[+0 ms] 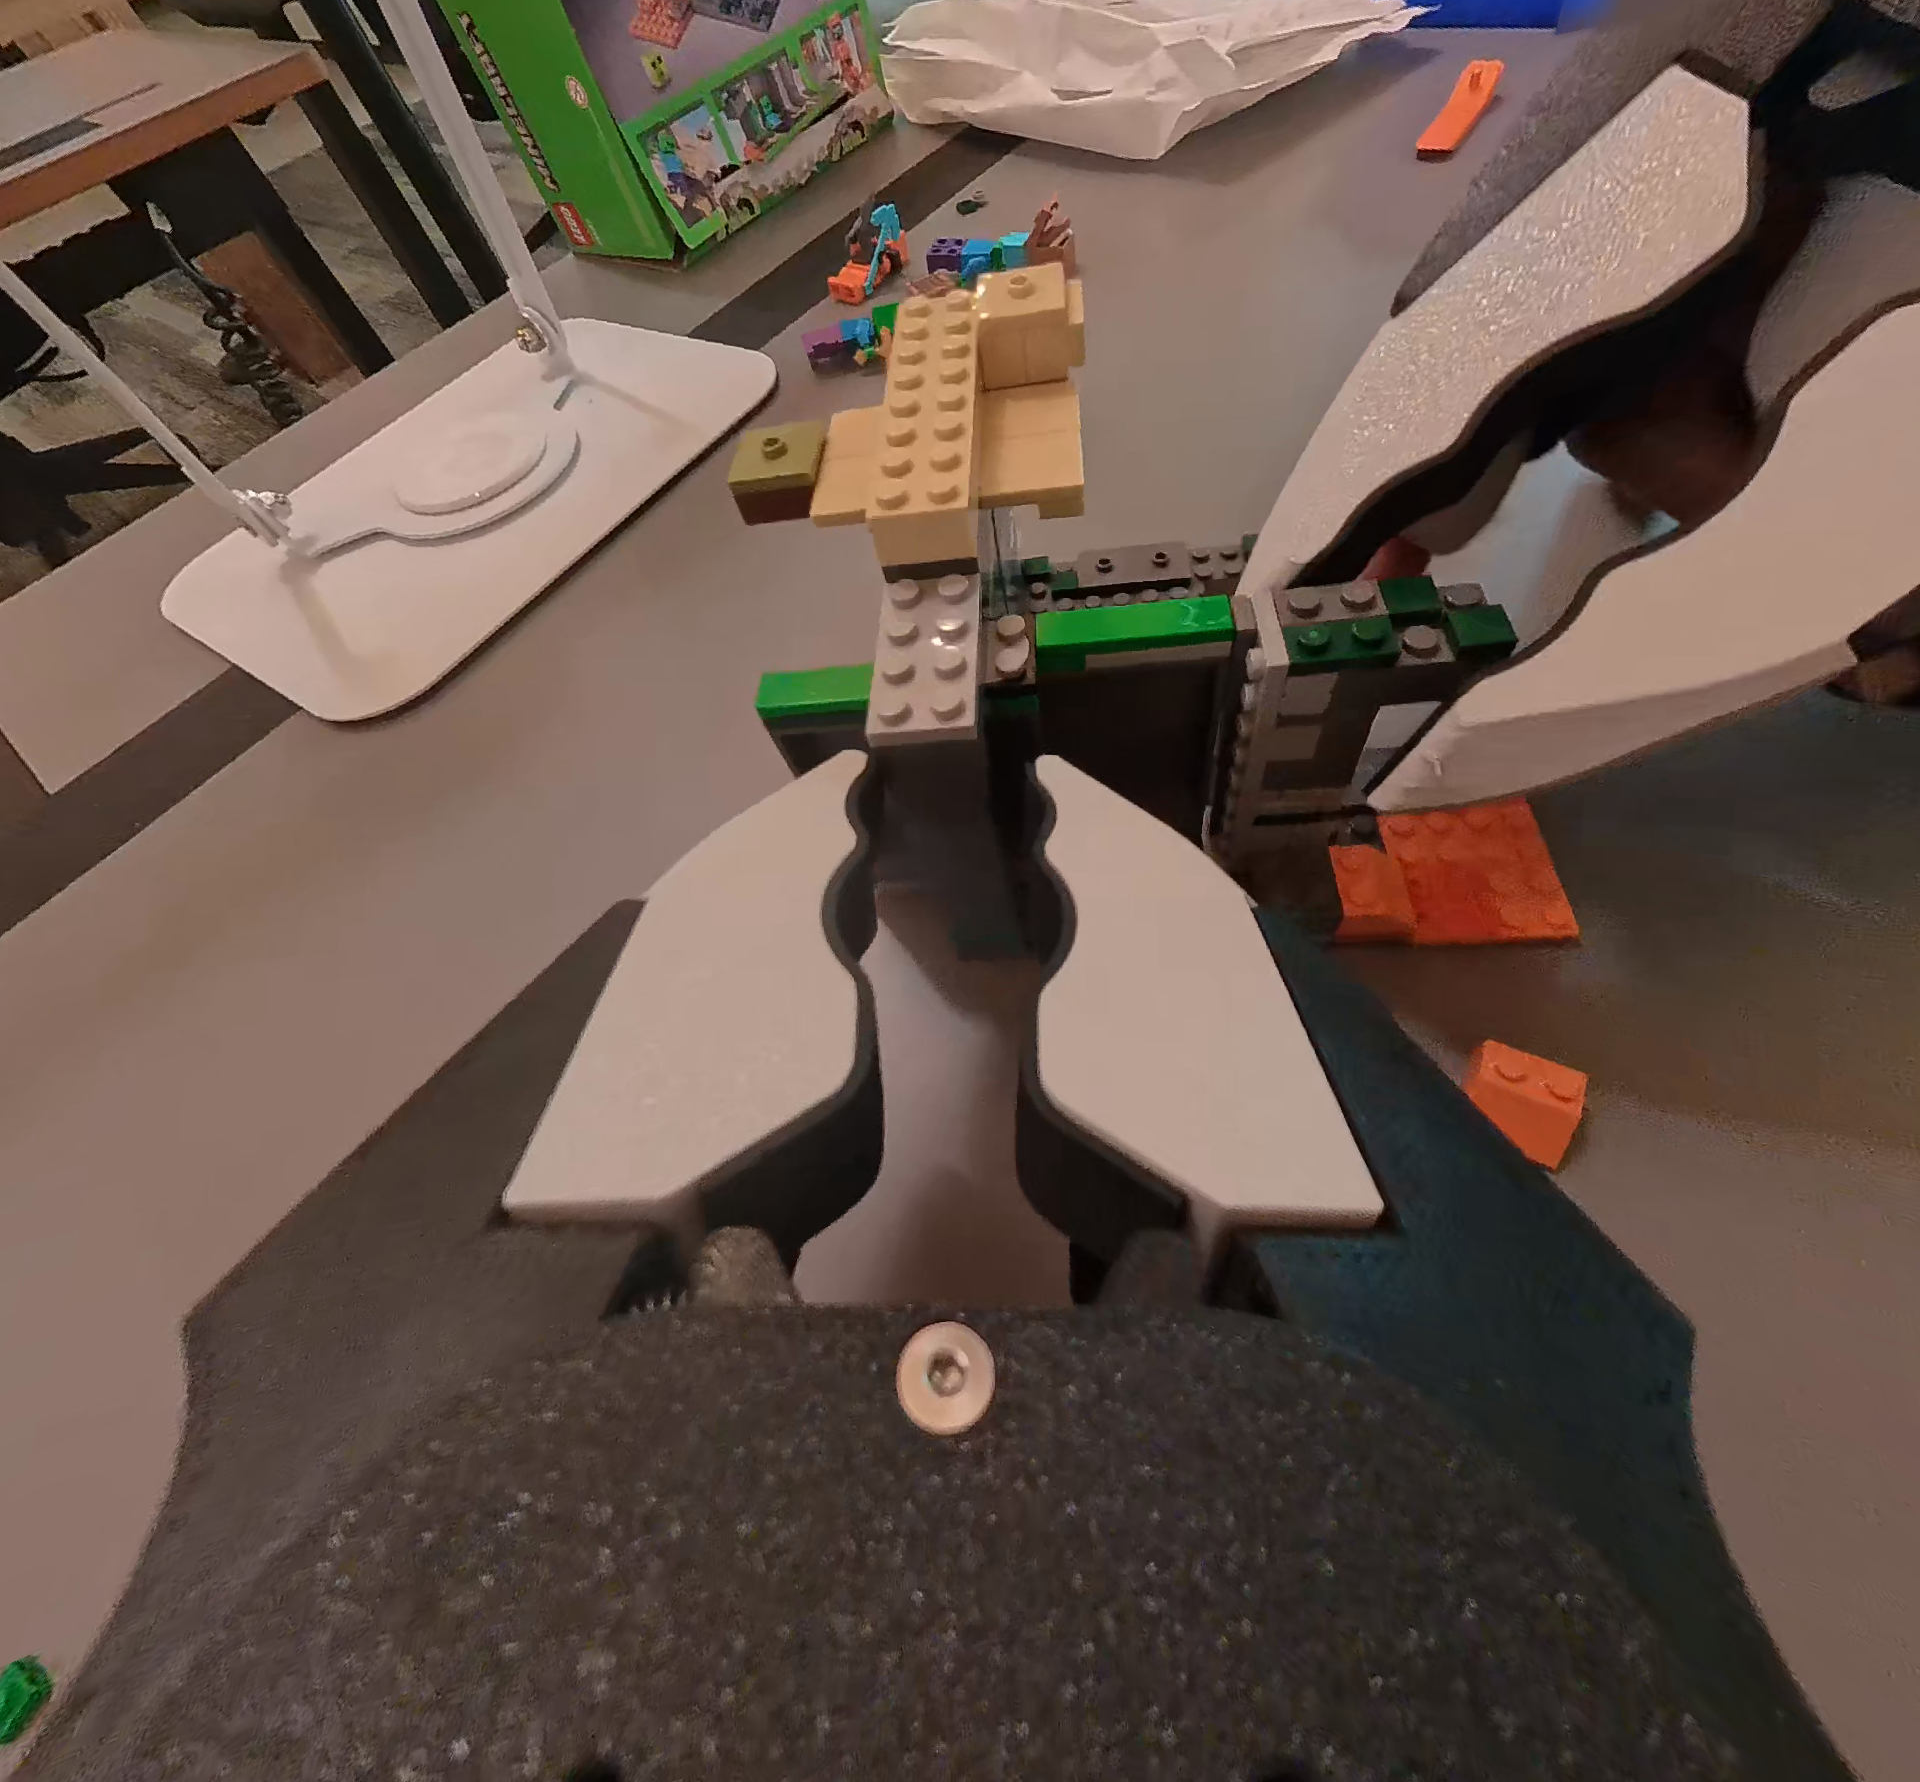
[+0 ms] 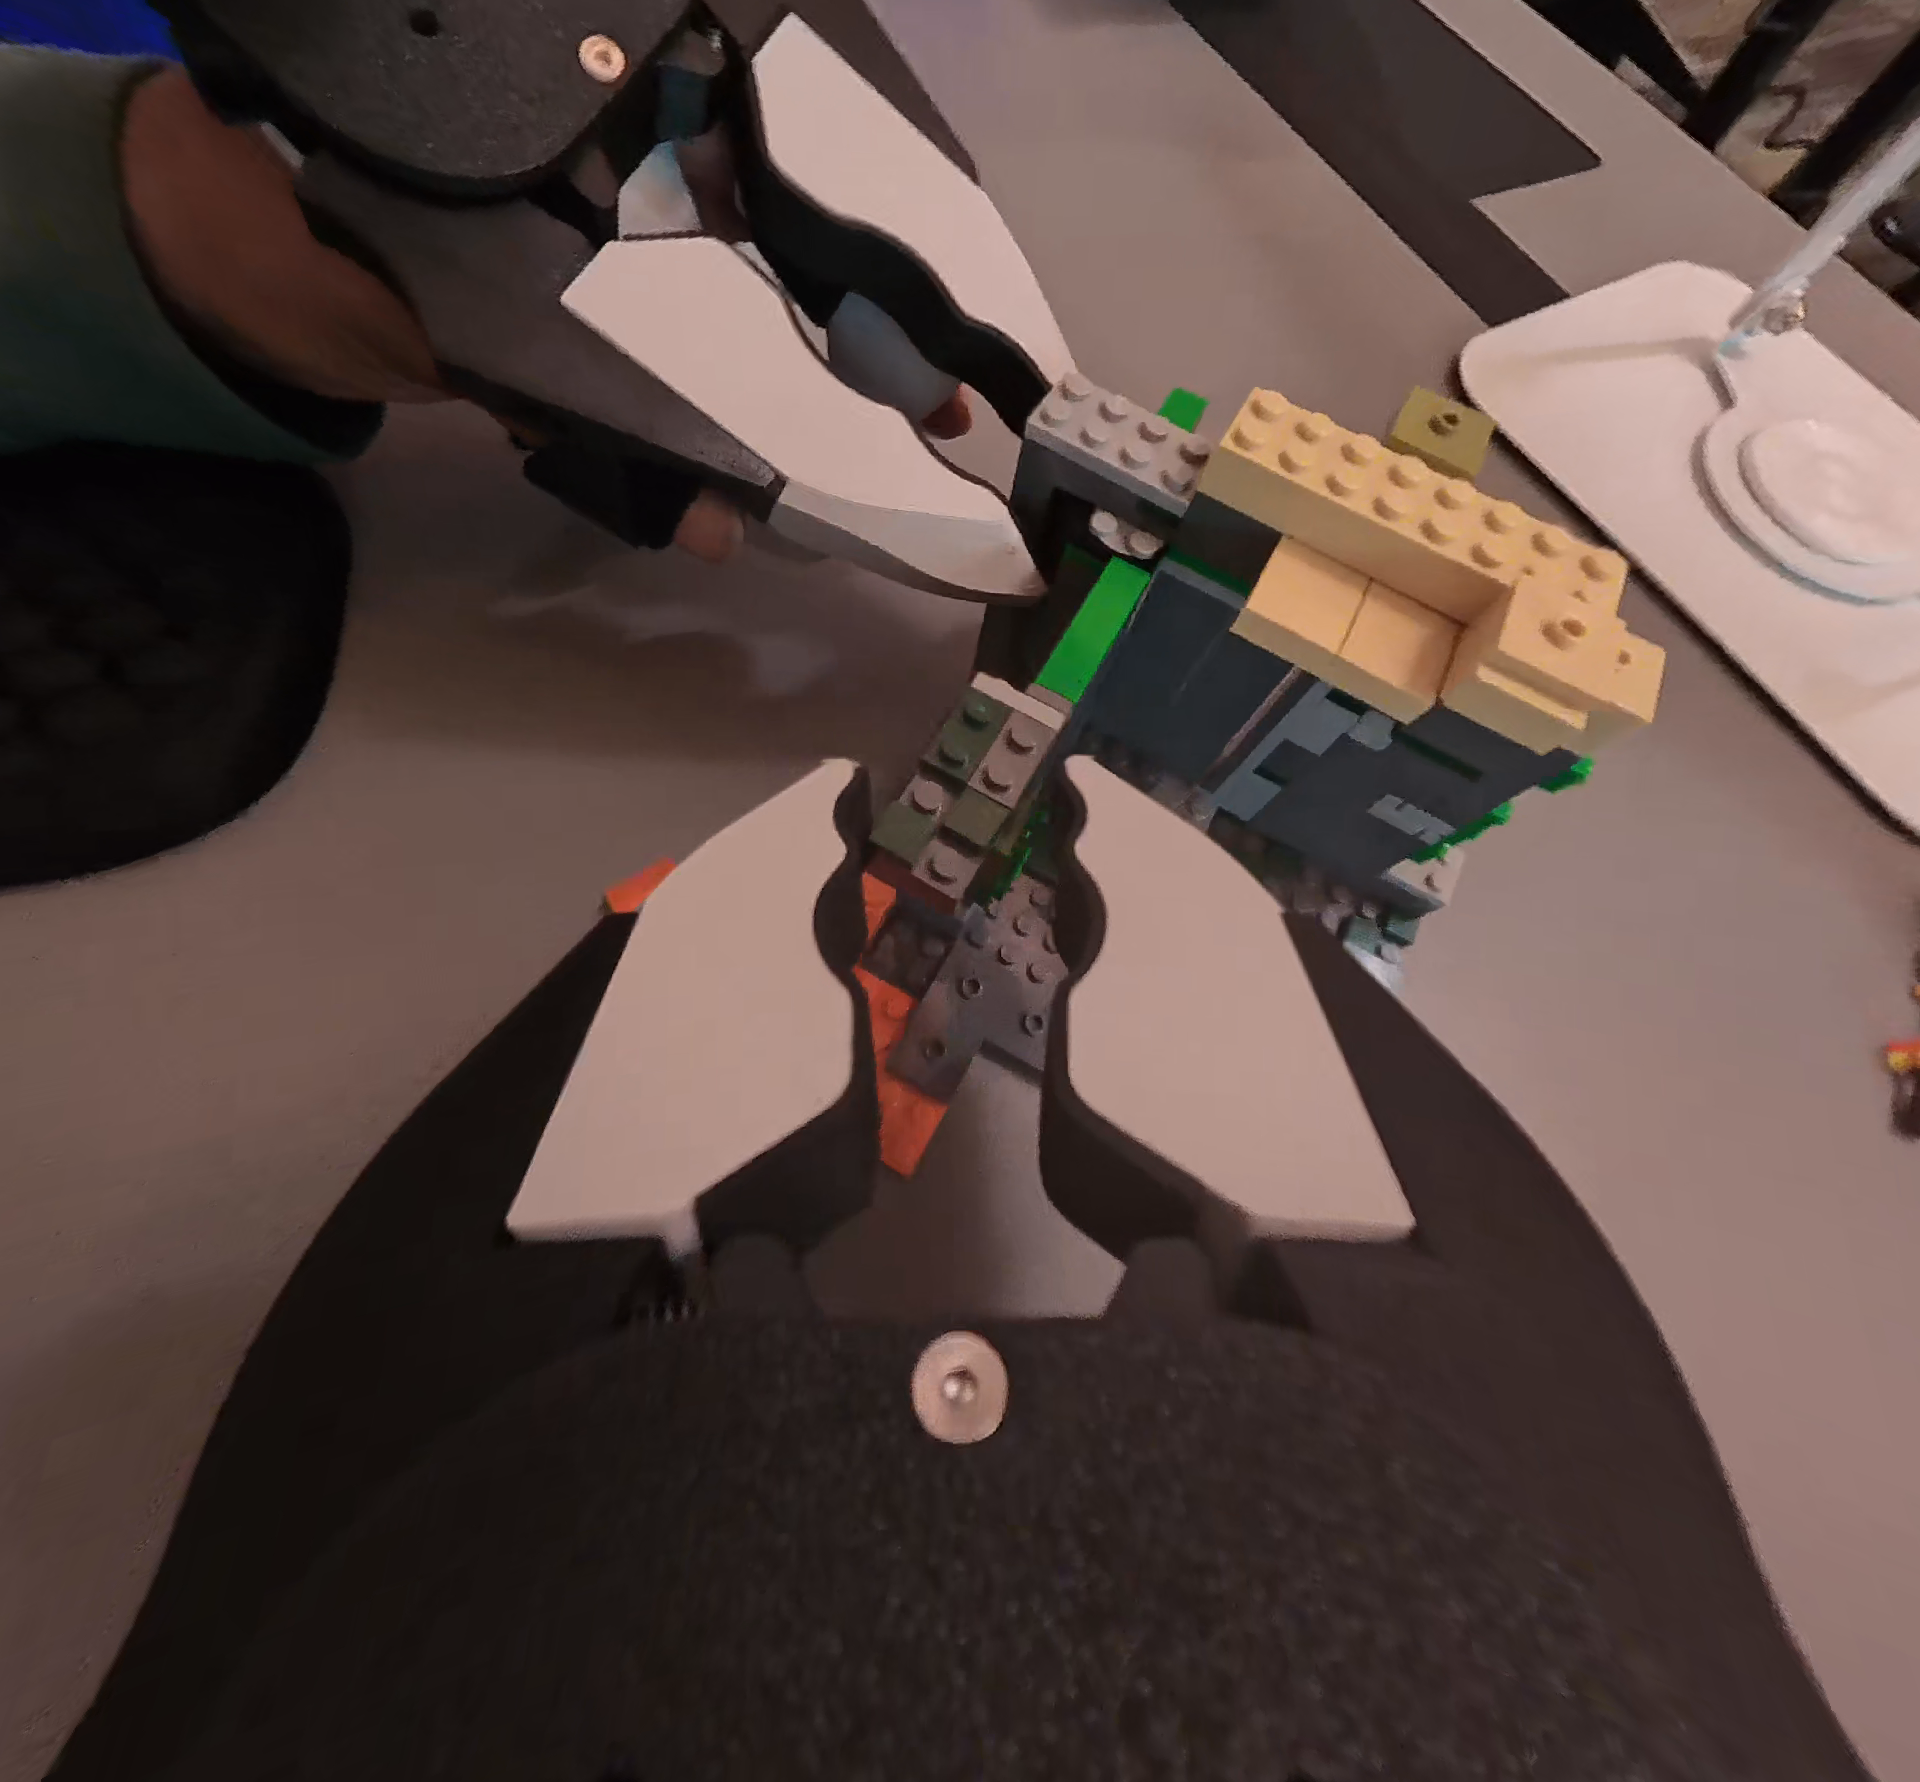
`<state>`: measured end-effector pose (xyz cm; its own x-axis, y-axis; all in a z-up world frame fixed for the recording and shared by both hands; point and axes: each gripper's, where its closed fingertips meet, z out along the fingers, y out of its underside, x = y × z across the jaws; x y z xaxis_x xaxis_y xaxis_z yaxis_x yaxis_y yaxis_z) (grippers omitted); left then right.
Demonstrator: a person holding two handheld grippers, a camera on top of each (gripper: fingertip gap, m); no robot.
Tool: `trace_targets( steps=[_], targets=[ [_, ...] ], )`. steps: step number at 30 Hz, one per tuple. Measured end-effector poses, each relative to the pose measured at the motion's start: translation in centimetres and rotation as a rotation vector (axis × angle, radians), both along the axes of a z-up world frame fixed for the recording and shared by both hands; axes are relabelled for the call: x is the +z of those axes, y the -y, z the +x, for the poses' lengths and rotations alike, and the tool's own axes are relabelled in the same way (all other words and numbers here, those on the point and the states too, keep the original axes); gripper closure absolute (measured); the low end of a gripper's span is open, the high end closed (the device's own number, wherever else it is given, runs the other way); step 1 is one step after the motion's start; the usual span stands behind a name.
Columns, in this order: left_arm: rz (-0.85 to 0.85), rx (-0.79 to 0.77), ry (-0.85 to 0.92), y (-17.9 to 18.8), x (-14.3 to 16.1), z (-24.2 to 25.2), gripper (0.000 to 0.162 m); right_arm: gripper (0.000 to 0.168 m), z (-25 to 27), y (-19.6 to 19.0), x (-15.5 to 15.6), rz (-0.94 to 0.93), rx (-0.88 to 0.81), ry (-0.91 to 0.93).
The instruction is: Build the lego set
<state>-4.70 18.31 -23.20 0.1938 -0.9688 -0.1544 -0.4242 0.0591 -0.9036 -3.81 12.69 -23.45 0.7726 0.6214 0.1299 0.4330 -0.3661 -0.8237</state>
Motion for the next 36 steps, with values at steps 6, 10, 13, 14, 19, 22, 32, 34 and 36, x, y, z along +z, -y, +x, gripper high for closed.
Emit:
trace_targets(
  steps=[6,10,13,14,19,22,32,34,36],
  targets=[
    [-0.002,-0.035,0.0,1.1,0.0,-0.1,0.141,0.137,1.3,0.3,0.0,0.058,0.319,0.119],
    [0.022,-0.055,-0.012,2.0,0.0,-0.1,0.138,0.138,1.9,0.5,0.0,0.058,0.521,0.065],
    [0.034,-0.051,-0.019,2.3,0.0,-0.3,0.137,0.139,2.2,0.2,0.0,0.045,0.614,0.056],
    [0.036,-0.047,-0.02,2.3,0.0,-0.4,0.137,0.139,2.2,0.1,0.0,0.04,0.633,0.056],
    [0.023,-0.001,-0.025,1.7,0.0,-0.8,0.137,0.14,1.9,-0.5,0.0,0.031,0.643,0.061],
    [0.036,0.036,-0.042,1.4,0.0,-1.0,0.138,0.14,1.7,-0.8,0.0,0.04,0.62,0.056],
    [0.043,0.063,-0.038,1.4,0.3,-1.3,0.137,0.14,1.9,-0.6,1.2,0.073,0.513,0.042],
    [0.041,0.065,-0.033,1.4,0.4,-1.4,0.137,0.14,2.2,-0.4,2.0,0.092,0.48,0.03],
    [0.036,0.067,-0.022,1.5,0.6,-1.5,0.137,0.138,2.5,-0.2,2.6,0.108,0.436,0.023]
  ],
)
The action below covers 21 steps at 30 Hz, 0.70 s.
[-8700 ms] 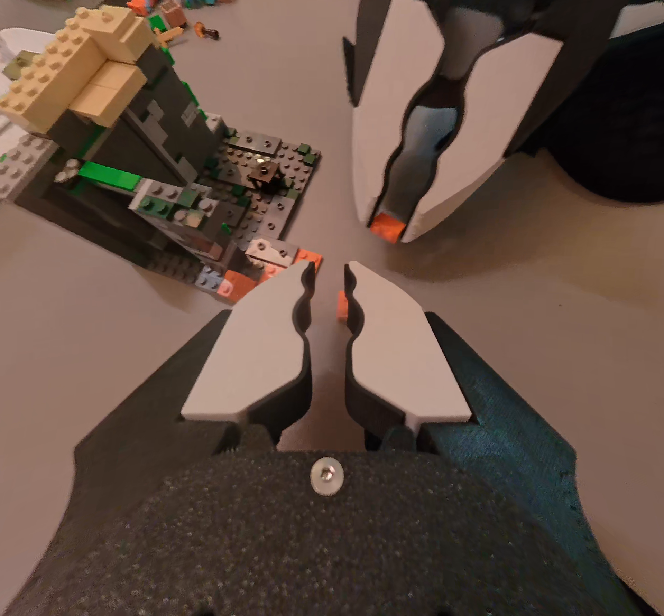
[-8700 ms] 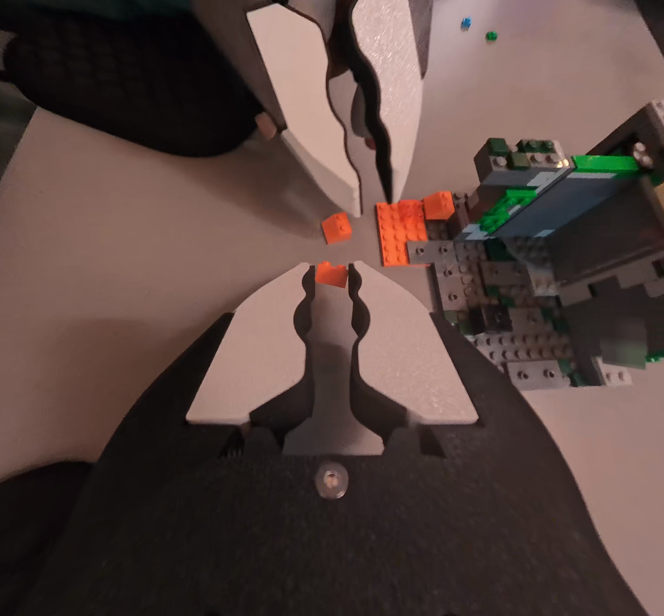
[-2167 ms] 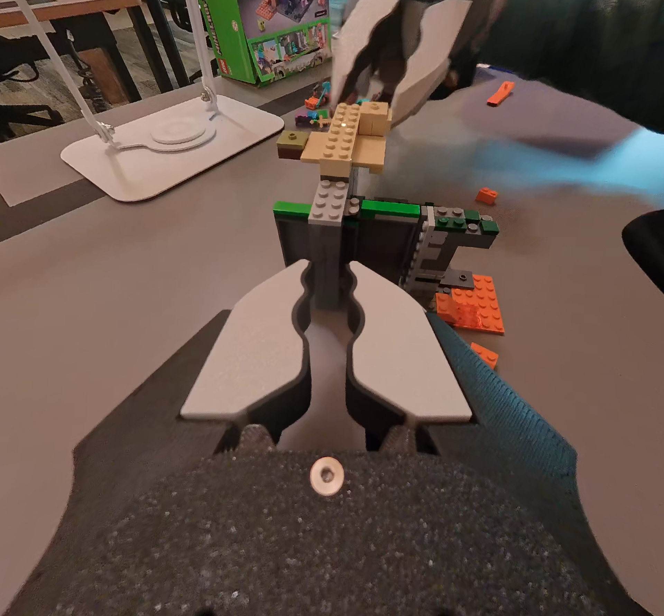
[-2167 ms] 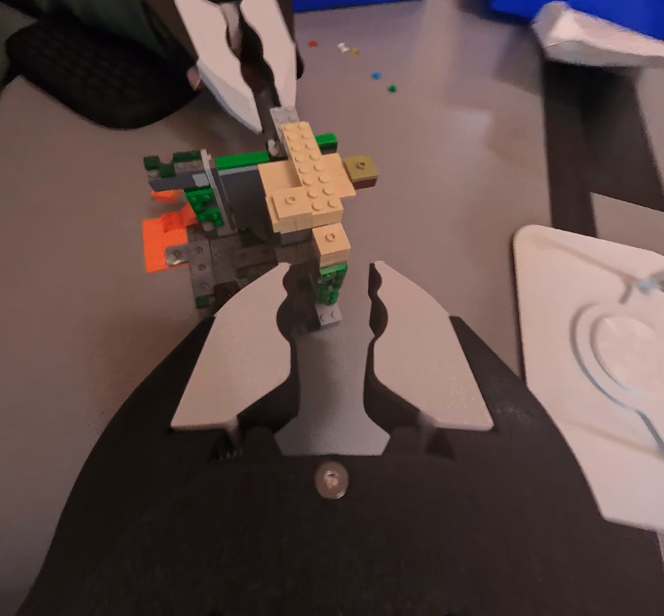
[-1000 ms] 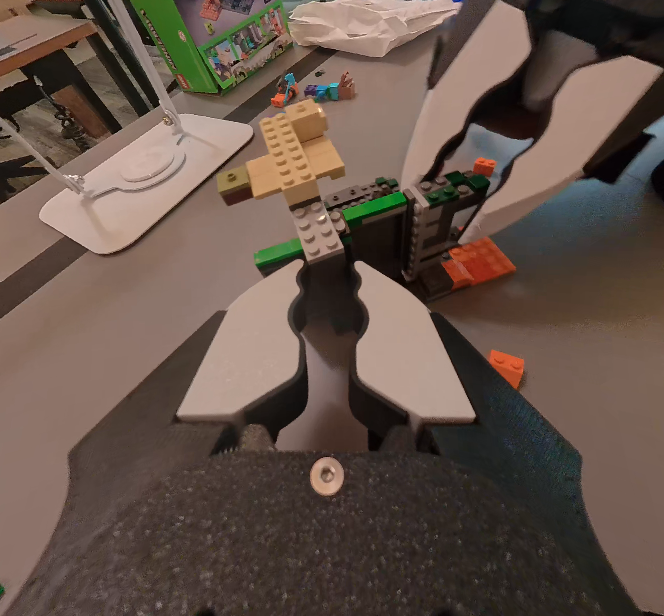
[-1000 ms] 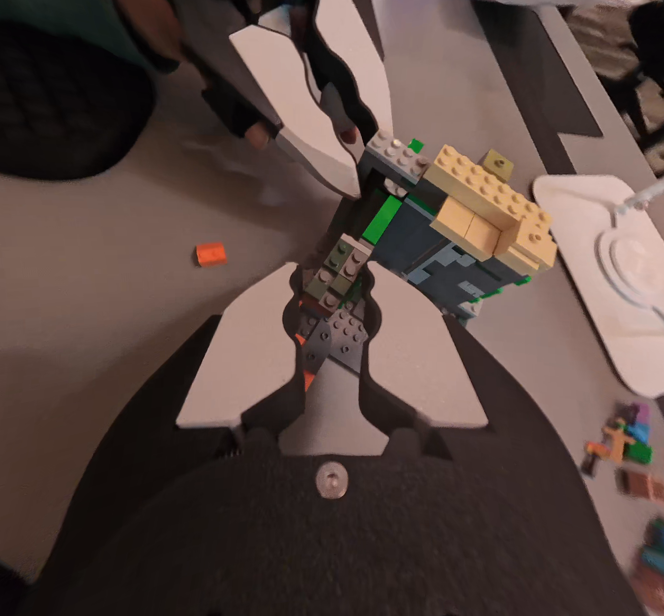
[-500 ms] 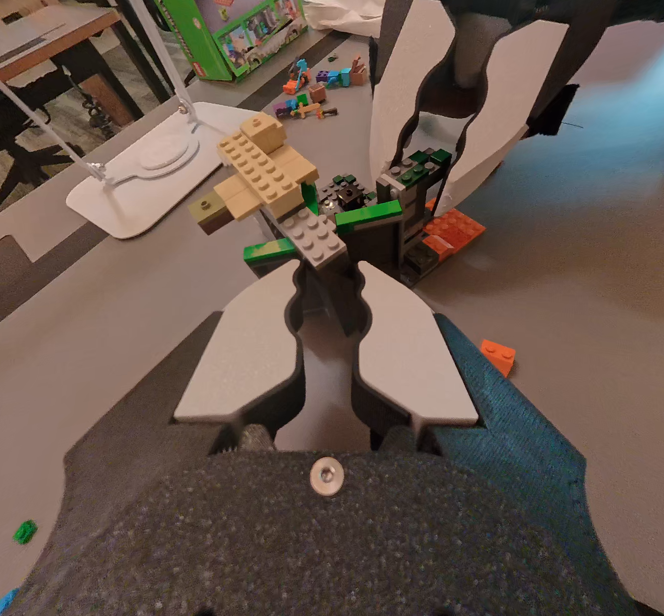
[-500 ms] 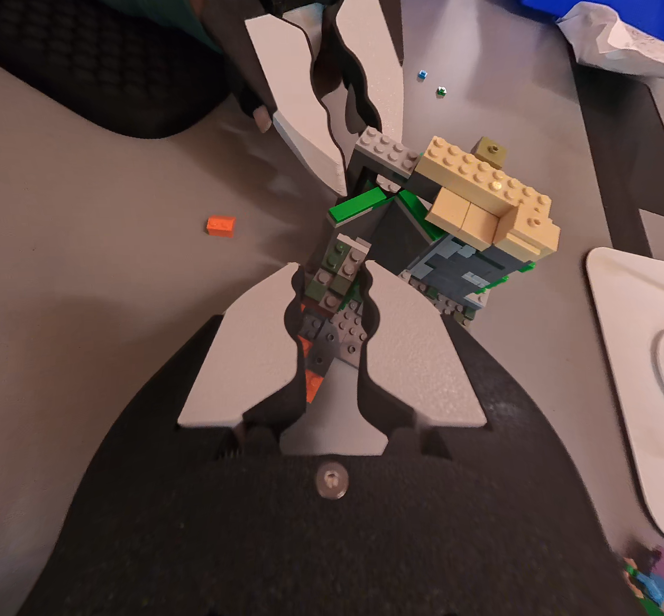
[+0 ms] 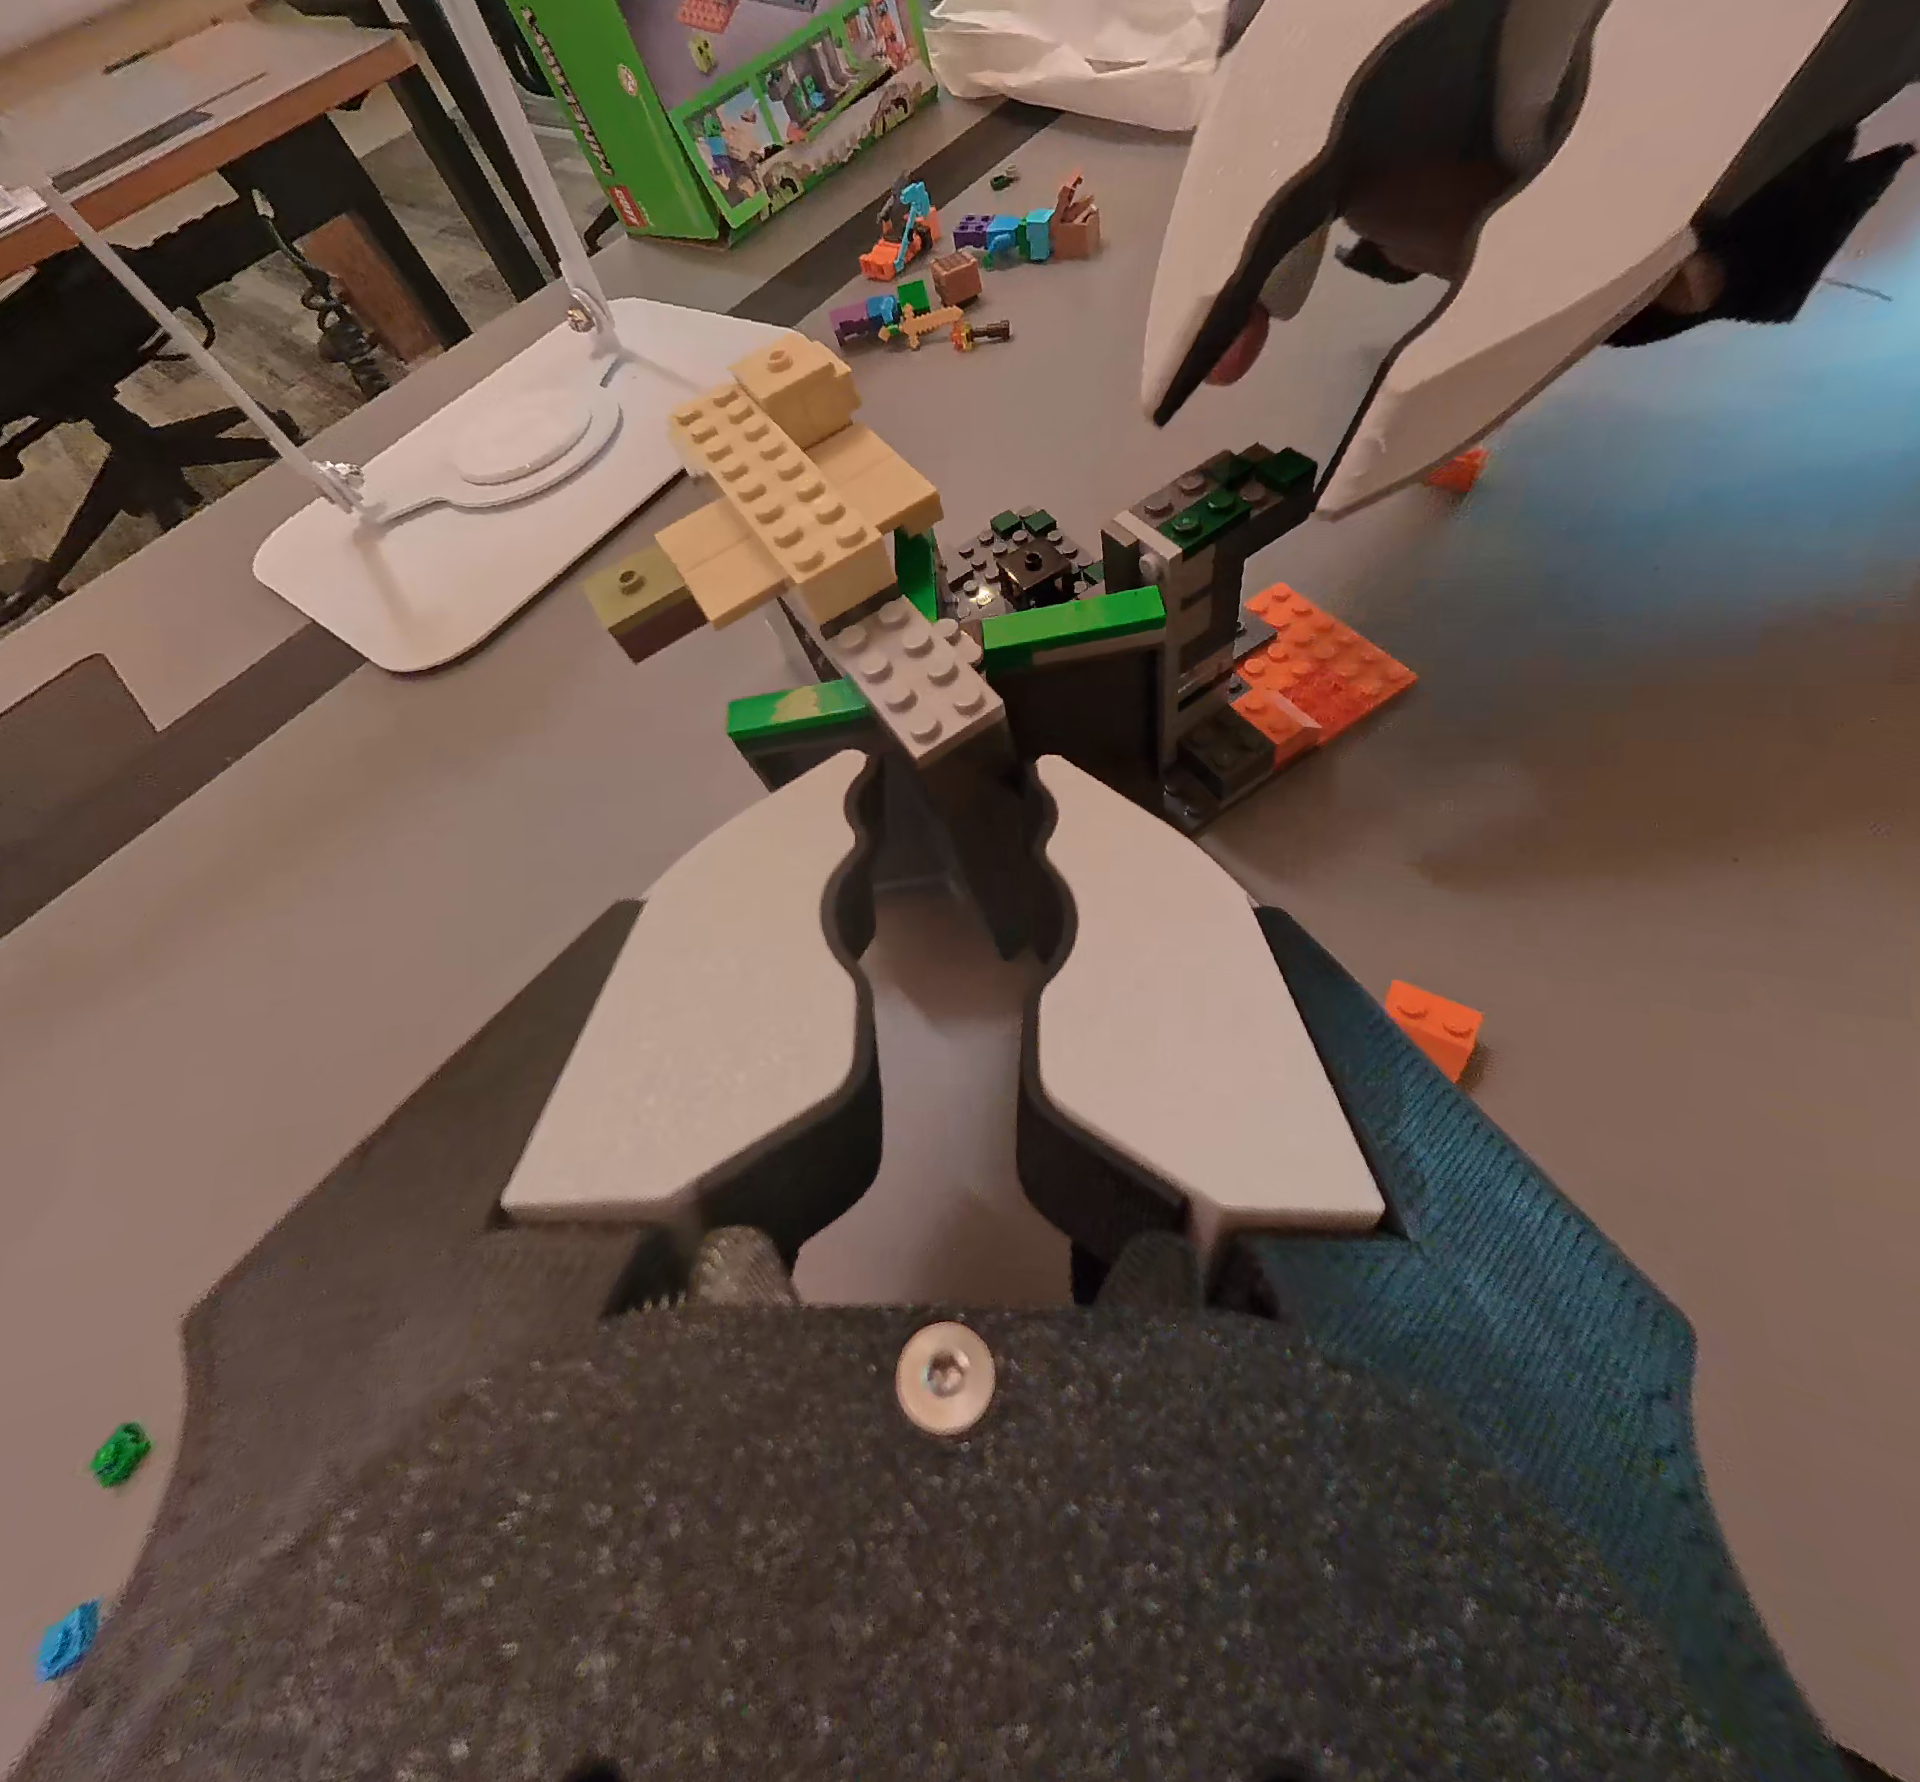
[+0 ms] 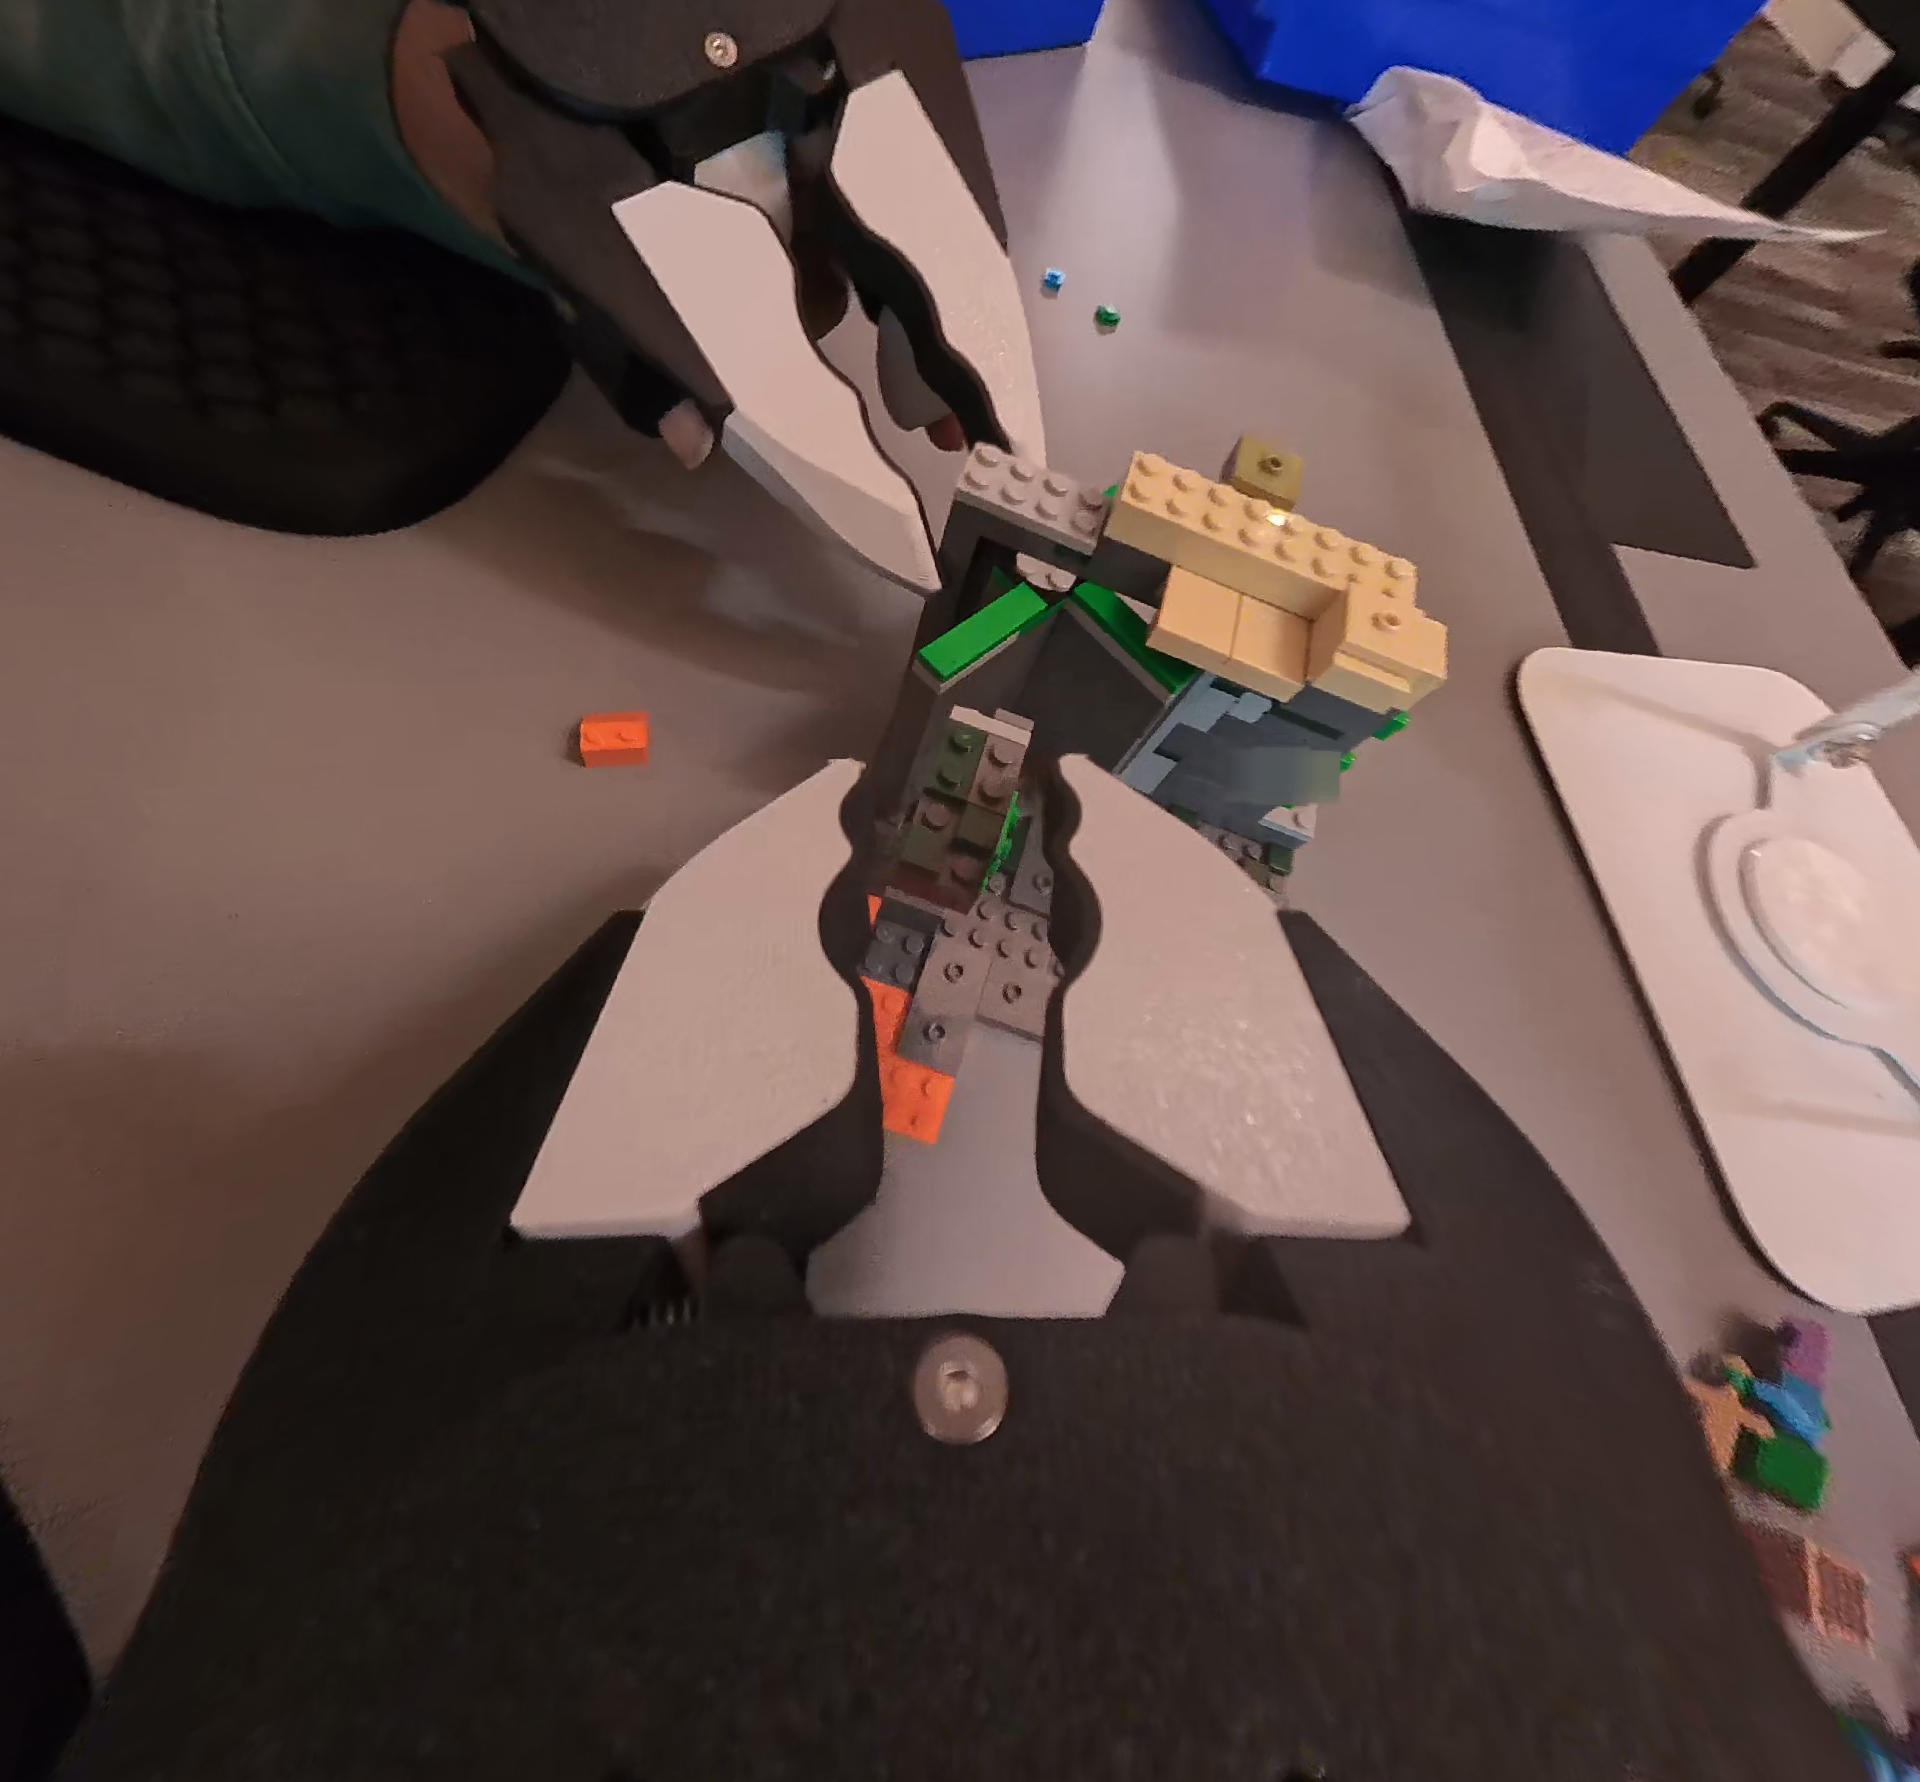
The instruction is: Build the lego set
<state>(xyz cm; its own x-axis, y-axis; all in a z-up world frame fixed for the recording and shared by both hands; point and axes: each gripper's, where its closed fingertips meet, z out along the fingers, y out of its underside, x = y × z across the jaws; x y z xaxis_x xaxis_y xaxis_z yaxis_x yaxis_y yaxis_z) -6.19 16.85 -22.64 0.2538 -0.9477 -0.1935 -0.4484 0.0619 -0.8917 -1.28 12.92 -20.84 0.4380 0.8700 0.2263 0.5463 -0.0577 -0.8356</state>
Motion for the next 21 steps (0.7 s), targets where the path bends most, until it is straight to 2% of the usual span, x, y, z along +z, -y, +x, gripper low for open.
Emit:
trace_targets(
  steps=[4,8,14,17,21],
  targets=[
    [-0.023,0.009,0.03,0.1,0.5,-0.4,0.138,0.138,0.6,0.8,1.4,0.044,-0.114,-0.038],
    [-0.034,0.025,0.069,0.2,1.1,-1.0,0.139,0.145,-0.1,2.1,1.7,0.036,-0.275,-0.089],
    [-0.039,0.03,0.09,0.0,1.4,-1.2,0.14,0.157,-5.6,2.4,-1.2,-0.046,-0.391,-0.098],
    [-0.021,0.035,0.099,0.0,1.7,-1.6,0.14,0.159,-5.6,0.7,-3.1,-0.103,-0.481,-0.026],
    [-0.008,0.05,0.116,-0.3,2.2,-2.2,0.141,0.163,-4.4,-0.6,-3.6,-0.115,-0.591,0.036]
  ],
)
